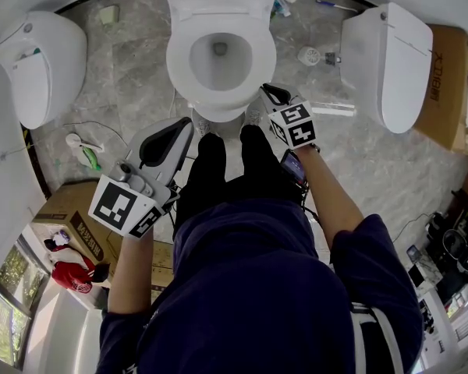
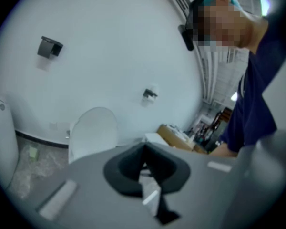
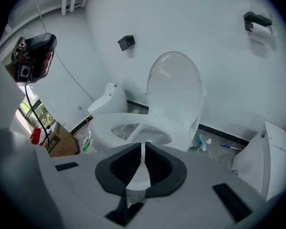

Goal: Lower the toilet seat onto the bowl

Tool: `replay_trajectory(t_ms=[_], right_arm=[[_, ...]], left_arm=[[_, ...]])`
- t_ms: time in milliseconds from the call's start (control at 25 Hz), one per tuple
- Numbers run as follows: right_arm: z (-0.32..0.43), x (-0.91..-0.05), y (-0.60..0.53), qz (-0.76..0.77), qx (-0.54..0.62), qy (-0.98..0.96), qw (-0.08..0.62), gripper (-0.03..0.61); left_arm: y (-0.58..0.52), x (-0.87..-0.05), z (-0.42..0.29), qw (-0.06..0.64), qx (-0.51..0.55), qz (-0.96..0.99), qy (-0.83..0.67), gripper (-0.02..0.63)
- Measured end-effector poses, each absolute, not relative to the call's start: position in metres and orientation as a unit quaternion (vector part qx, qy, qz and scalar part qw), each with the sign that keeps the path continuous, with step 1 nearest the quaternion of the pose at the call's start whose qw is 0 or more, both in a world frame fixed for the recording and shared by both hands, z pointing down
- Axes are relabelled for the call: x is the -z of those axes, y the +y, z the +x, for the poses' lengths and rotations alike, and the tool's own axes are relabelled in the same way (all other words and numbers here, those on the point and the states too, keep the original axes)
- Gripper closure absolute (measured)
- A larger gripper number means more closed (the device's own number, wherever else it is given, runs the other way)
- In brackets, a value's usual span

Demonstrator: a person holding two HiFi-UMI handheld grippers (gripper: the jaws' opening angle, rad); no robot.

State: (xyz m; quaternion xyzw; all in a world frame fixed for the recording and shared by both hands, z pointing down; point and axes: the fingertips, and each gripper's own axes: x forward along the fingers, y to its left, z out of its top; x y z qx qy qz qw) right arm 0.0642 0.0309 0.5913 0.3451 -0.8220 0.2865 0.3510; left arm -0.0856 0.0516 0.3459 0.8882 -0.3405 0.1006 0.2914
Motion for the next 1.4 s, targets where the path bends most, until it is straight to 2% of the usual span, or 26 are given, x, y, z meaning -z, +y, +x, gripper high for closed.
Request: replay_trajectory(t_ms=[1400], right_arm=[[0.061,-0.632,0.062,0.333,-0.351,-0.799,0.357,0.549]], left_arm=[[0.045,-0.355,-0.087,0.301,-0.119,0.886,-0.331,0.611]])
